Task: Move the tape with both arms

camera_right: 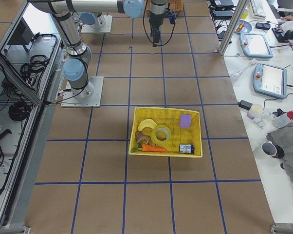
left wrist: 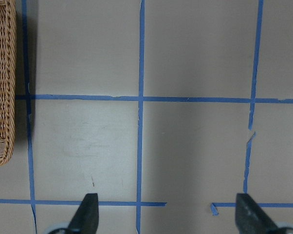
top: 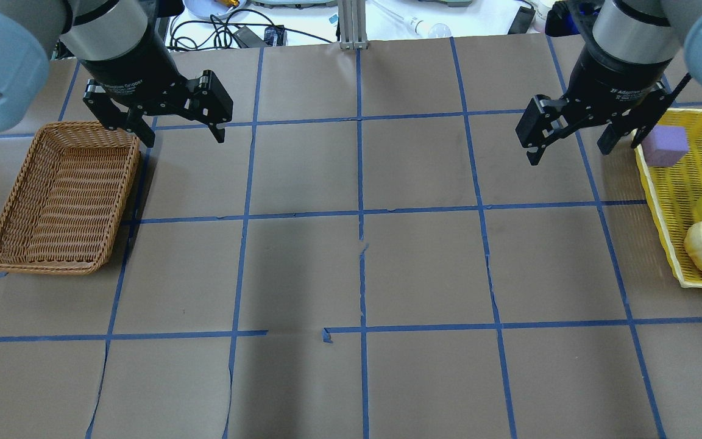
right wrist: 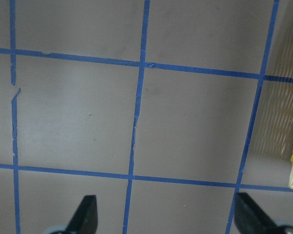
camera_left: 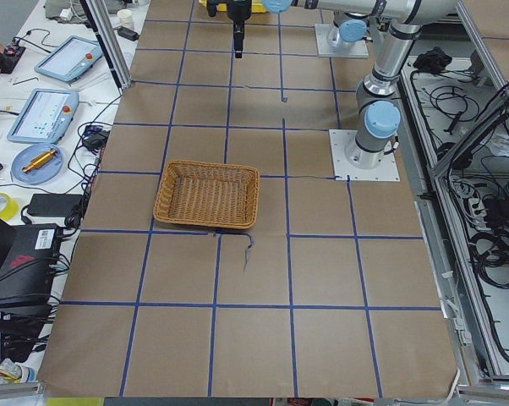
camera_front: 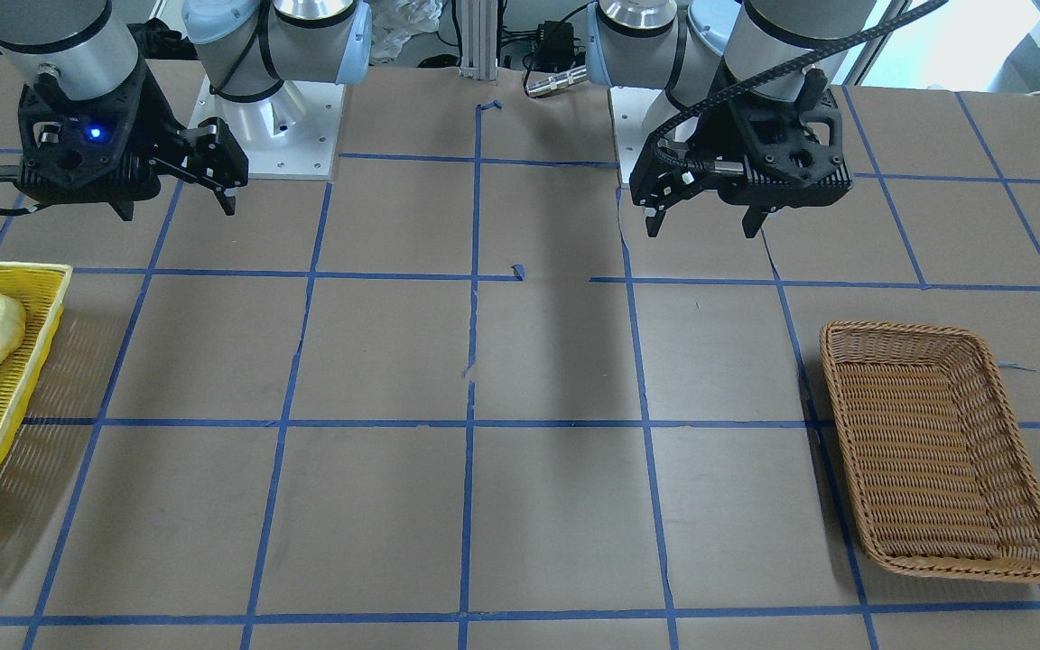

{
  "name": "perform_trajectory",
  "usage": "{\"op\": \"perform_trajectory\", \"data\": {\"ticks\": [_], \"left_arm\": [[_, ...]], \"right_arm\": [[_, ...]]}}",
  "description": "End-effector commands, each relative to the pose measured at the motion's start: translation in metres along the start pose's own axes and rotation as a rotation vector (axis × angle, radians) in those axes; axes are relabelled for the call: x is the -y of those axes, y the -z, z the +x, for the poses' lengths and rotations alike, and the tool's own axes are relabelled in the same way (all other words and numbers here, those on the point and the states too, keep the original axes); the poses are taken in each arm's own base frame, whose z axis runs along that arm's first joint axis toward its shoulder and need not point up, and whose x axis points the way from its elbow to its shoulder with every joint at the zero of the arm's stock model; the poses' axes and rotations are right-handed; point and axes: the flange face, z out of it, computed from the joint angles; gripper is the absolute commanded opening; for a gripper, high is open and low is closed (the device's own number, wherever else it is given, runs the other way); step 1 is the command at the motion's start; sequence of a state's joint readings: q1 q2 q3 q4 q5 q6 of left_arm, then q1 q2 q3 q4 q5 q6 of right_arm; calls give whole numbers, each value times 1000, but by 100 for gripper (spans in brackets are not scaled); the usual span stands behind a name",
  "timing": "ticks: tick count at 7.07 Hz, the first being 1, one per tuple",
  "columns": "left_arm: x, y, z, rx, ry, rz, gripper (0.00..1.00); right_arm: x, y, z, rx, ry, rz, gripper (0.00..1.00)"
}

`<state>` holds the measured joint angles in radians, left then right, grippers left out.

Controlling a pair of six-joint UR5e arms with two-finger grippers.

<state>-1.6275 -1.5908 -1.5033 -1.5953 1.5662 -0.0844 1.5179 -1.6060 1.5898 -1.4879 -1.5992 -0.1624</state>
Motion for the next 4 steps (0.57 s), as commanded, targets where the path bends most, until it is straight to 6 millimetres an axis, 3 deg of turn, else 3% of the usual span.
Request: {"op": "perform_trajectory", "data": {"ticks": [1,4], "left_arm": [[0,0,0,0,0,0,100],[0,0,0,0,0,0,100]], "right_arm": [[-1,0,-1,2,3,-5,100],[-3,-2,-1,1,3,-13,100]]}}
